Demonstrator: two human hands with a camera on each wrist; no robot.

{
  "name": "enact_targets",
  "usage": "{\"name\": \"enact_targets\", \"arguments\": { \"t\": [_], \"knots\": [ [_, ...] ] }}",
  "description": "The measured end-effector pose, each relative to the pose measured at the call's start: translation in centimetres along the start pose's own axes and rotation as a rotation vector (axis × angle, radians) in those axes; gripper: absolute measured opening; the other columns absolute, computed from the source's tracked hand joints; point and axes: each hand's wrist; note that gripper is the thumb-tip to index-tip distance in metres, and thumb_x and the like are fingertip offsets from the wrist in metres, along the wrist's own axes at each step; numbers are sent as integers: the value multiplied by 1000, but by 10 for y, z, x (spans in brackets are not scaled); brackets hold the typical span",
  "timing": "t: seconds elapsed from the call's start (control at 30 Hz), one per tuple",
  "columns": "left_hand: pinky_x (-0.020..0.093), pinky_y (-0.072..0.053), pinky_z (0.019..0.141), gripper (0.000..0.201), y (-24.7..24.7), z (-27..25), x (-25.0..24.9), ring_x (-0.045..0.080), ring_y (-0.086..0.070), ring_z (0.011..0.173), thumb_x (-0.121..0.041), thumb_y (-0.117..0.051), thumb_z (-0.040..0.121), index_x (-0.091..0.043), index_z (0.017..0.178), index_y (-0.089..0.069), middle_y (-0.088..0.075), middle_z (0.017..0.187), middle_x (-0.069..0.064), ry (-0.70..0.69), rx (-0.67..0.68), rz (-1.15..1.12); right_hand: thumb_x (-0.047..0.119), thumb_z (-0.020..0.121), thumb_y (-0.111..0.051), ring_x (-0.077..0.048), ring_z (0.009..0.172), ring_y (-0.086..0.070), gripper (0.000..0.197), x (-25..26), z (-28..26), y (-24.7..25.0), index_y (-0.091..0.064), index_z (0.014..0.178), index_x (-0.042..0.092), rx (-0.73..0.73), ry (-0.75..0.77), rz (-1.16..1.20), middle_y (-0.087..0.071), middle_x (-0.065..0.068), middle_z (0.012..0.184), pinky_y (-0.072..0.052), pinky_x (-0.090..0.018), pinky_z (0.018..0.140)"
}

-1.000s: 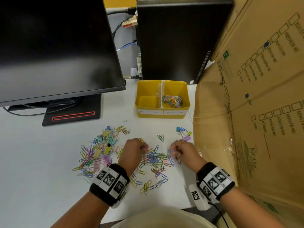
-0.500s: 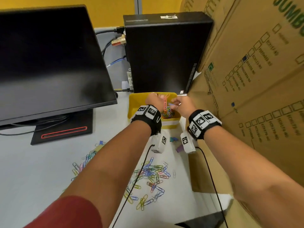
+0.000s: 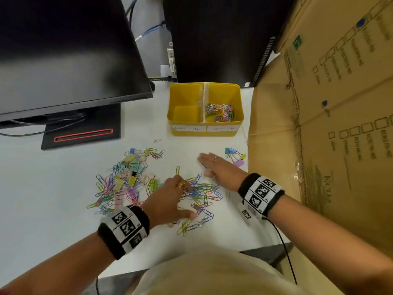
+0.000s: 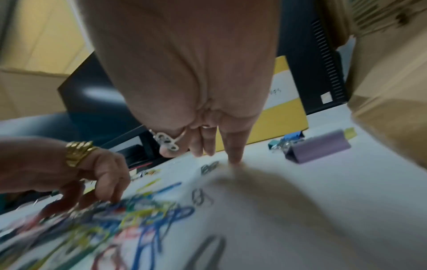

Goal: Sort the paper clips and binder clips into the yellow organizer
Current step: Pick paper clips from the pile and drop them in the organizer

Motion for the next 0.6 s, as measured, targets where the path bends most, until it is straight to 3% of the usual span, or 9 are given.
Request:
{"name": "enact_targets", "arguments": {
  "t": [0.1,0.17,0.23,0.33,0.4,0.47,0.5,0.6],
  "knots": [
    [32,-42,101,114,-25,-14,-5,17,-33,117,-83,-59,44,-14,133,-35,-30,132,-1,29,16,159,36,86,-57,-25,145,1,76,6,-8,-14,-15,144,13,108,18,-27,-9,-7,157,-10,-37,118],
    [35,-37,106,120,-37,-13,-8,22,-31,121,-82,-59,44,-11,136,-30,-30,135,5,74,-69,169,43,74,-68,-22,145,1,92,10,-18,-23,-15,145,16,141,27,-18,-9,-4,157,-14,-40,118],
    [36,-35,106,110,-41,-7,-9,25,-34,121,-72,-67,53,-7,135,-33,-34,135,9,89,-166,120,39,72,-72,-21,145,-3,91,12,-26,-33,-19,144,17,114,36,-48,-12,-2,157,-19,-39,117],
    [38,-38,105,95,-33,6,-11,27,-35,120,-55,-73,63,-9,136,-34,-35,134,9,128,-240,54,16,85,-60,-29,140,-24,58,14,-33,-40,-36,137,10,-36,57,-88,-31,-11,151,-32,-39,111],
    [36,-41,101,80,-25,14,-12,26,-38,116,-40,-74,70,-17,136,-34,-36,130,8,185,-255,-20,-4,83,-54,-39,120,-49,38,16,-33,-40,-53,121,1,-159,114,-137,-54,-22,131,-49,-43,92],
    [33,-40,97,58,-20,22,-13,26,-42,113,-28,-66,81,-17,133,-41,-41,127,8,189,-220,17,-18,71,-52,-39,95,-60,35,15,-30,-39,-61,102,-4,-233,149,-186,-66,-25,102,-53,-40,70],
    [33,-42,94,46,-18,24,-12,26,-46,109,-23,-61,86,-16,129,-46,-45,124,9,170,-217,43,-19,70,-50,-37,93,-59,37,12,-29,-39,-61,101,-4,-238,136,-194,-66,-24,97,-52,-39,69],
    [36,-47,84,20,-13,34,-9,29,-56,98,-7,-52,90,-9,109,-59,-54,108,12,128,-257,10,-12,78,-49,-33,99,-57,34,5,-26,-34,-62,107,2,-255,86,-89,-66,-21,100,-47,-34,81]
  ]
}}
Point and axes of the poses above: each hand's wrist, its own z-axis towards the middle knuckle, its own y-axis out of the back of the hand, x = y × z
